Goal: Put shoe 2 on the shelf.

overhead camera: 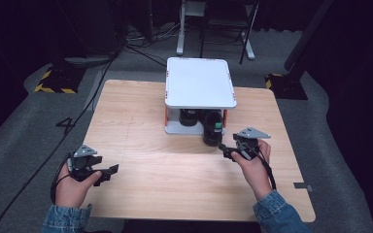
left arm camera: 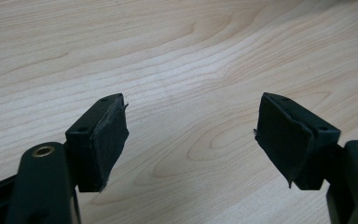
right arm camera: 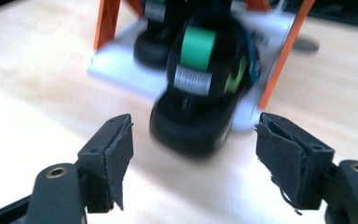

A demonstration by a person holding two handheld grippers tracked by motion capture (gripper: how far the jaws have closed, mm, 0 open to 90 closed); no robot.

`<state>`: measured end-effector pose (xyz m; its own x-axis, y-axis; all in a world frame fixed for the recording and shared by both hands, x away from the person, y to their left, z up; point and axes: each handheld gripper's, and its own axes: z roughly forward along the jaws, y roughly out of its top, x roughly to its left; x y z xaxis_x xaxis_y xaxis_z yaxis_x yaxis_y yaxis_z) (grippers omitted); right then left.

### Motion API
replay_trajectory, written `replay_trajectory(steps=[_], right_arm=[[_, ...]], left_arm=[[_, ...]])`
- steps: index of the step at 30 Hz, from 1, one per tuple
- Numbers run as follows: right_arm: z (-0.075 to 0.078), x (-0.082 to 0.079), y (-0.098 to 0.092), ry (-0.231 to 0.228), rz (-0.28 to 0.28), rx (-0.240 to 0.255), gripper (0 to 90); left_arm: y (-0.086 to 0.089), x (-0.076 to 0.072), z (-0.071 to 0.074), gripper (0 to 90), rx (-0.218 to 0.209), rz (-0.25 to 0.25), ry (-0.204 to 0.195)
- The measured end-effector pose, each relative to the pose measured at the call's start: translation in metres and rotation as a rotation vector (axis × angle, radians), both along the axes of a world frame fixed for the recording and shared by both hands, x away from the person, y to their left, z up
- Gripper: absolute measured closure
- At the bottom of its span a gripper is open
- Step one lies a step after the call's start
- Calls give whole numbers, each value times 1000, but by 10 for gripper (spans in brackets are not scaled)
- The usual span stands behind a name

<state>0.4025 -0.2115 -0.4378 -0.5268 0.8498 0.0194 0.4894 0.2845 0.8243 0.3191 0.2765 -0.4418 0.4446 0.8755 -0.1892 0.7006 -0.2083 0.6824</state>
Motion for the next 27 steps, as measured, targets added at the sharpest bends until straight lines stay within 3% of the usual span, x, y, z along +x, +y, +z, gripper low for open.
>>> replay_trajectory(steps=[3, 6, 11, 14, 16, 20, 22, 27], right_arm=[[-11, -5, 2, 65, 40, -44, 286], [-23, -2, 6, 76, 33, -61, 296], [-41, 15, 18, 53, -15, -69, 309], [-49, 26, 24, 23, -24, -95, 441], [-49, 32, 25, 33, -15, -82, 420], [-48, 41, 29, -10, -37, -101, 465], [-51, 50, 28, -3, -48, -102, 479], [-52, 72, 32, -16, -65, -59, 491]], left_arm=[[-2, 1, 0, 249, 1, -3, 1], [-4, 3, 0, 249, 8, -11, 3], [-6, 4, -2, 249, 8, -19, 11], [-4, 4, -3, 249, 9, -14, 9], [-2, 3, -3, 249, 7, -7, 7], [1, 2, -4, 250, 3, 2, 8], [2, 1, -5, 249, 5, 5, 10], [5, 1, -6, 249, 5, 9, 14]])
